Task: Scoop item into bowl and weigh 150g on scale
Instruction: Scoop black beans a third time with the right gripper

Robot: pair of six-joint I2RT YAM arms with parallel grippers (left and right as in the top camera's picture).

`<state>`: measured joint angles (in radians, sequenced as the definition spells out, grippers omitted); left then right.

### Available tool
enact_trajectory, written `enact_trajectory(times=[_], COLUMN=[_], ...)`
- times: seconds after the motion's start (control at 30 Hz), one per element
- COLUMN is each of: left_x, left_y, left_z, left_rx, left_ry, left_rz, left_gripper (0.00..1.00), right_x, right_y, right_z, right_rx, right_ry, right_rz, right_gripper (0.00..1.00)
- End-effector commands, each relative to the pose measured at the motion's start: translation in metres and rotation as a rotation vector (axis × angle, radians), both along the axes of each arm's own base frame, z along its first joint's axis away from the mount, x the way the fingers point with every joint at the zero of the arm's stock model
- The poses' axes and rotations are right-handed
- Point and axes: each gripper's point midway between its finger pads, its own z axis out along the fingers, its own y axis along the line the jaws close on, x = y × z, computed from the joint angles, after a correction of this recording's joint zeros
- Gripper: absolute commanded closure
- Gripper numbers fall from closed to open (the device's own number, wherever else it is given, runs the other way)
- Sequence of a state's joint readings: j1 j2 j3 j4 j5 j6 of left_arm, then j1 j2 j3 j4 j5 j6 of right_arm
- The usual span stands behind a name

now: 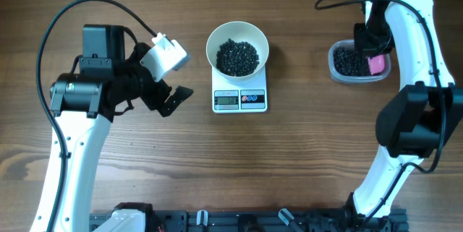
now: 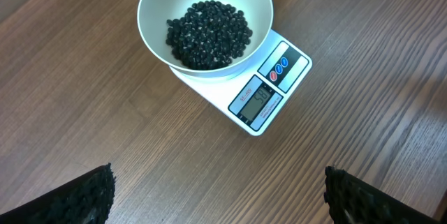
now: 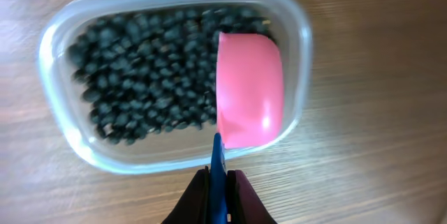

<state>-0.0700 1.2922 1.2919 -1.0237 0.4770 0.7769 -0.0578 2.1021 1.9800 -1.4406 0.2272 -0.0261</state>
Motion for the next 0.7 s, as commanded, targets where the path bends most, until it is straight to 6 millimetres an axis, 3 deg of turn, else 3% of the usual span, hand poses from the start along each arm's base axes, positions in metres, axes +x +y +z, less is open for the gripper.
enact_trajectory(times=[0.0,0.27,0.67], left_x=[-0.001,-0.001,-0.001], left_y=[0.000,-0.001,-0.001], left_z=[-0.004,-0.004,-0.004], left_rx=[-0.005,-0.005,-0.005], left_ry=[0.015,0.014,0.015], left_rz=[0.003,0.002,0.002], left_gripper=[0.00,0.00,0.00], right_x=[-0.002,-0.002,0.005], right_y=[0.024,0.040,0.036], right_z=[-0.016,-0.016,-0.005], right_rx=[0.155,0.264,0.556], right_ry=[0.052,0.049,-0.041], right_rz=[0.065,0.090,-0.039], right_gripper=[0.96,0.96,0.96])
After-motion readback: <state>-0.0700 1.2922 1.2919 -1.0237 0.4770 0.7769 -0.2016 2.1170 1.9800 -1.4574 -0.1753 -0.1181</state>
